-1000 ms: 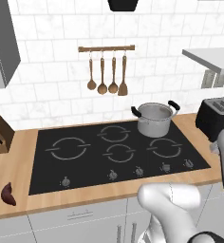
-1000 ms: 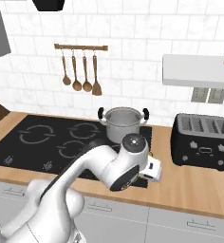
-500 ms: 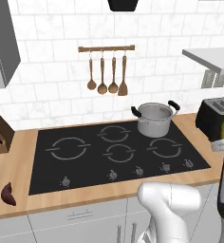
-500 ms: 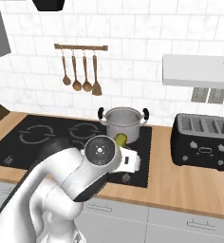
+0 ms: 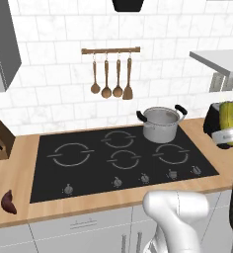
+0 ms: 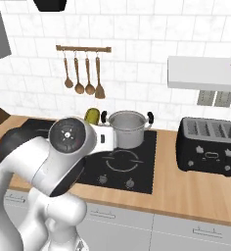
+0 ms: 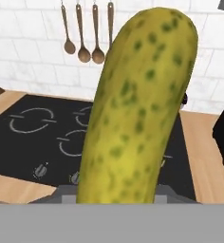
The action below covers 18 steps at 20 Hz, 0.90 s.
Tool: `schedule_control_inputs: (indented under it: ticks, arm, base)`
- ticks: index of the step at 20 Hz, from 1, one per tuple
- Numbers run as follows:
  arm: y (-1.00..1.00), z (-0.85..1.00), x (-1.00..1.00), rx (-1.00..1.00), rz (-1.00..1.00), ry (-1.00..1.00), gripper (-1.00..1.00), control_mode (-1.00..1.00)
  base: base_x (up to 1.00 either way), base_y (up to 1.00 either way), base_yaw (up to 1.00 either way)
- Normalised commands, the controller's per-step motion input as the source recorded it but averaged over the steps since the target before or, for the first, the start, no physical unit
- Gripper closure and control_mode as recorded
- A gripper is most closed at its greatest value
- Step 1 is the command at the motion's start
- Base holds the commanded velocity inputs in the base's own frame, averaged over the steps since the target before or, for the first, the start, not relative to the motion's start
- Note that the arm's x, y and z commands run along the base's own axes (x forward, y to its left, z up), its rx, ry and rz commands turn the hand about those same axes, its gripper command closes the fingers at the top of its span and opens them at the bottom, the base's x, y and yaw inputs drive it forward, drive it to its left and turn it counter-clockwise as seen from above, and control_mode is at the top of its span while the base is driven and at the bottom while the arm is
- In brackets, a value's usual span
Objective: Put the potato and cucumber in the pot. Retrieve the spatula and lightly stir the vegetables in the pot.
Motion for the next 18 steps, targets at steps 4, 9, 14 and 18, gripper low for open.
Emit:
schedule_control_inputs:
  ticks: [4,9,14,18]
  arm:
    - [0.52,0.58,0.0,-0.07,0.02,-0.13,1.0,-1.0]
    - [0.44,0.1,0.33,-0.03,-0.04,-0.03,1.0,-1.0]
    - [0.09,0.0,0.84,-0.01,-0.03,0.06,1.0,-1.0]
    - [-0.01,-0.08,0.73,0.0,0.0,0.06,1.0,-1.0]
  base:
    - [0.0,0.0,0.0]
    - [0.0,0.0,0.0]
    - [0.0,0.0,0.0]
    - [0.0,0.0,0.0]
